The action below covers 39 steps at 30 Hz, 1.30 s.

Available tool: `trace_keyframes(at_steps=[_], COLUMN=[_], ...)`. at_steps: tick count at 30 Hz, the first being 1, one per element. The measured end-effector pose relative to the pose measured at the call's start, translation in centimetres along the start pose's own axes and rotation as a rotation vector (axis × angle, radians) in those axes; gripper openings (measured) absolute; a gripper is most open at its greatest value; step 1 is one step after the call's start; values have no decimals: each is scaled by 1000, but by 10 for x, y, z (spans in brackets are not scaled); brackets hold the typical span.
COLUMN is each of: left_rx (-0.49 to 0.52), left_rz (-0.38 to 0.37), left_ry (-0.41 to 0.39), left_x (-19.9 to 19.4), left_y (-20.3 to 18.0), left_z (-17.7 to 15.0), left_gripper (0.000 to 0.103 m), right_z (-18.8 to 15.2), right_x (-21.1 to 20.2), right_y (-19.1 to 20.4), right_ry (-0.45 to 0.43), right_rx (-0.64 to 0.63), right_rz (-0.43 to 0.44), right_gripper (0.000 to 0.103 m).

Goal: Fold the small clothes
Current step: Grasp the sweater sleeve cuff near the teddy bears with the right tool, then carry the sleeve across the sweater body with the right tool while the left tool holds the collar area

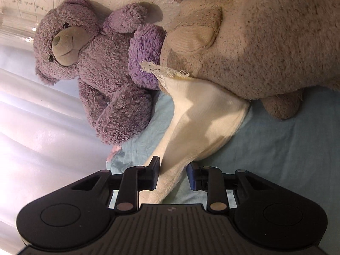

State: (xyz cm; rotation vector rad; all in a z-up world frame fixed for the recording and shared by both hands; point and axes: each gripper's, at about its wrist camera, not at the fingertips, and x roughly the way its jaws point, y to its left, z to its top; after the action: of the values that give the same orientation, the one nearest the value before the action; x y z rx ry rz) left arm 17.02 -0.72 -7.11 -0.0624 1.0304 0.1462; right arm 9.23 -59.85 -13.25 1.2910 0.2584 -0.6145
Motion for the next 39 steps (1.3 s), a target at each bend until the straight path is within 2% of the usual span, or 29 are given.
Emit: trace_keyframes(at_steps=[3,5,7,9,11,14,17,19,21,23,24,28,30,32,36,37,39], left_rx=[11,13,21,34,42,16,-77,-96,-100,-121,-132,-184,-198,-198,-155,-142,-115], left_rz=[-8,-16,-21,-28,-35,-60,-204,-310,-429,-541,-585,-703,-727,-725,-785,-812,-842], left_ry=[-20,-26,-41,-66,-76,-42,-70,-92,-79,-53,-44,26,79,109,91,99,130], left_x=[-1,-1,-1,-2,-3,-6,-11,-12,-6,6,12,47,67,81,88,89,93], left_y=[0,2,2,3,3,6,18,20,19,17,16,8,4,-1,-7,-10,-19], left_z=[-3,-4,-5,-8,-9,-1,20,38,59,78,87,113,121,126,127,127,127], left_gripper=[103,103,103,103,103,103,103,103,101,98,94,90,84,84,81,78,59], right_z=[3,3,-3,-18,-47,-119,-203,-261,-305,-320,-320,-308,-306,-302,-296,-295,-295], right_x=[2,-1,-10,-20,-30,-42,-42,-34,-22,-22,-26,-40,-48,-57,-52,-52,-52], right_y=[-4,3,25,60,106,170,202,204,197,185,180,167,162,154,149,149,151], right_ry=[14,1,-51,-91,-72,70,278,405,526,593,599,578,565,549,532,531,523], right_rx=[15,-23,-136,-287,-451,-696,-889,-1013,-1113,-1095,-1073,-1003,-973,-946,-909,-909,-910], right_rz=[9,-22,-53,-46,52,286,432,431,338,294,292,231,203,191,176,173,174], right_gripper=[15,9,6,6,6,6,7,7,9,9,10,14,14,15,24,24,24])
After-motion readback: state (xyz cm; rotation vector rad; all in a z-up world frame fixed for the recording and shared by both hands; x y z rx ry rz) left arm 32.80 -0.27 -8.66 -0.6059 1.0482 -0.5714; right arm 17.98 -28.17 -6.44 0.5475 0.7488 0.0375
